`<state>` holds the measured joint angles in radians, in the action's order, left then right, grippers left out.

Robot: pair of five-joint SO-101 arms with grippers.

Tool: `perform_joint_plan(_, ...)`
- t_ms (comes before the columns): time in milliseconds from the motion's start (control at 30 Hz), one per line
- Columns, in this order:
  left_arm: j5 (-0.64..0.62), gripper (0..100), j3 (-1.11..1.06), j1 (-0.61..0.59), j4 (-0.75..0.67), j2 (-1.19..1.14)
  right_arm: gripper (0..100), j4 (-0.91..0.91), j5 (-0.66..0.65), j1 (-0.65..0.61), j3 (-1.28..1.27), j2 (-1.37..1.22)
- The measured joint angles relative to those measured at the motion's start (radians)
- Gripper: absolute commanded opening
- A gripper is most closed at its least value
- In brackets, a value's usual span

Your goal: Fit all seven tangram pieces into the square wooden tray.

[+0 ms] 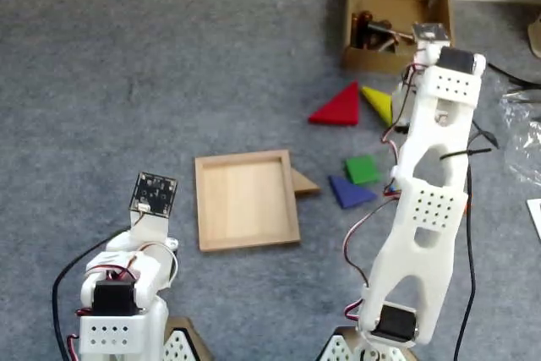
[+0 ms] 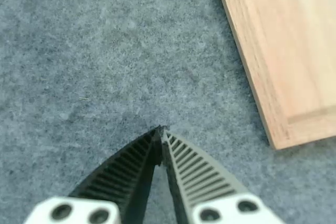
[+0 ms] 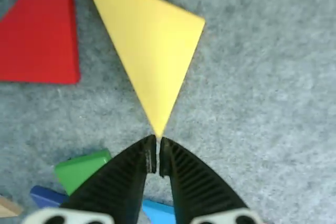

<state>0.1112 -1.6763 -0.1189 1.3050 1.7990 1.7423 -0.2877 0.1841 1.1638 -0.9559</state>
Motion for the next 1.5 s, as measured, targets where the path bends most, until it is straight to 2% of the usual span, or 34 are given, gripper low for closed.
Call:
perform_joint_plan(267,0.0,1,0.0,0.0,0.0,0.0,1.2,0.0,0.0,-0.035,0.0,0.028)
perform_joint_plan(500,0.0,1,0.0,0.0,0.0,0.0,17.6,0.0,0.0,-0.104,0.0,0.028)
perform_joint_plan(667,0.0,1,0.0,0.0,0.0,0.0,17.7,0.0,-0.048,-0.167,0.0,0.028)
perform_joint_plan(767,0.0,1,0.0,0.0,0.0,0.0,17.7,-0.002,-0.034,-0.195,0.0,0.028)
perform_joint_plan(1000,0.0,1,0.0,0.0,0.0,0.0,18.3,-0.213,0.0,-0.186,0.0,0.026)
perform_joint_plan(1100,0.0,1,0.0,0.0,0.0,0.0,24.2,-0.25,-0.003,-0.169,0.0,-0.012)
perform_joint_plan(1200,0.0,1,0.0,0.0,0.0,0.0,28.9,-0.252,-0.095,-0.153,0.0,-0.057)
perform_joint_plan(1500,0.0,1,0.0,0.0,0.0,0.0,29.6,-0.221,-0.341,-0.149,0.0,-0.072)
